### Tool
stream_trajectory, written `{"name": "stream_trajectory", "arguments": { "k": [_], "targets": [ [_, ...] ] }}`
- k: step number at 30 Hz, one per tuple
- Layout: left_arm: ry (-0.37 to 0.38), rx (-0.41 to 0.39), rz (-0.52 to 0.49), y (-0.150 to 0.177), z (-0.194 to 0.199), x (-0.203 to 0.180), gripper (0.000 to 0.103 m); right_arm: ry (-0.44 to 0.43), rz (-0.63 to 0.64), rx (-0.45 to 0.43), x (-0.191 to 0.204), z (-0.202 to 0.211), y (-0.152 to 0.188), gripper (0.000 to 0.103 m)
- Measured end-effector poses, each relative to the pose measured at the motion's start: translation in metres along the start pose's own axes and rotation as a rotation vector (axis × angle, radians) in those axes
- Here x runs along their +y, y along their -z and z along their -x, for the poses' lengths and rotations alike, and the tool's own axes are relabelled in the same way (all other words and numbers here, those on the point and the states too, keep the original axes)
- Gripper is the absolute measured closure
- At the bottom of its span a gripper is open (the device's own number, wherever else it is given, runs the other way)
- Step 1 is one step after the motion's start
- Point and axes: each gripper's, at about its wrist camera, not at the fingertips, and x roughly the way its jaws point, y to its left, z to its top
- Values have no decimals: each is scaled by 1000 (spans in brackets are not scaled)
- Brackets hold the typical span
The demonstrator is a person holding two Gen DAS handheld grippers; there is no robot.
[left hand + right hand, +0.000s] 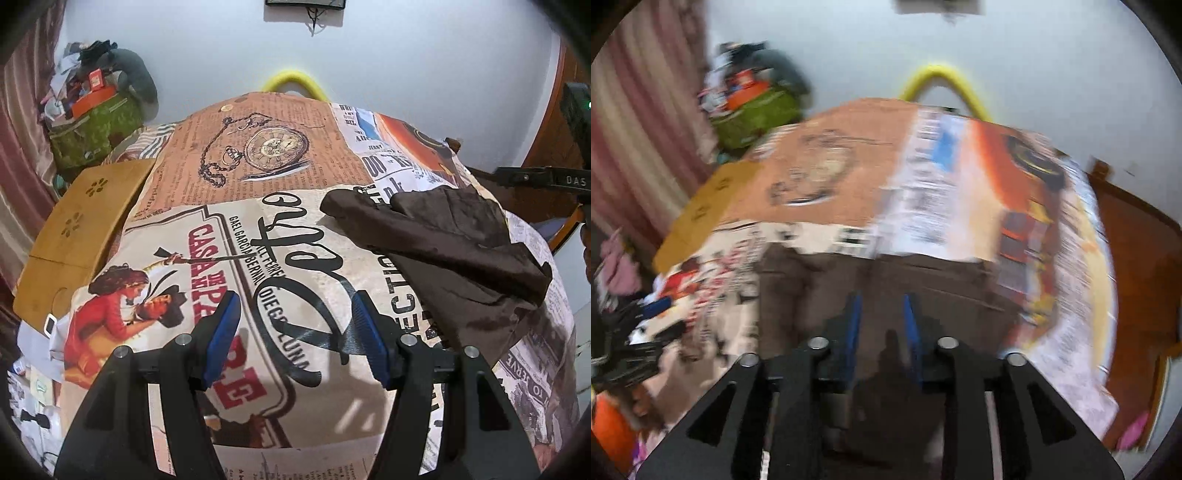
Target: Fold small clothes
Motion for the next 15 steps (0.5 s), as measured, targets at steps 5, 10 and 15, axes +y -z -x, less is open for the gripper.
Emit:
{"name": "stream_trajectory", "arguments": {
  "k": [5,10,15],
  "targets": [
    [43,1,39,3,2,14,41,-84,25,71,48,-42,-19,72],
    [85,6,43,7,2,23,41,-51,8,186,64,-104,-27,72],
    [115,7,42,10,0,28,41,-44,-64,300,57,-144,-23,72]
  ]
}}
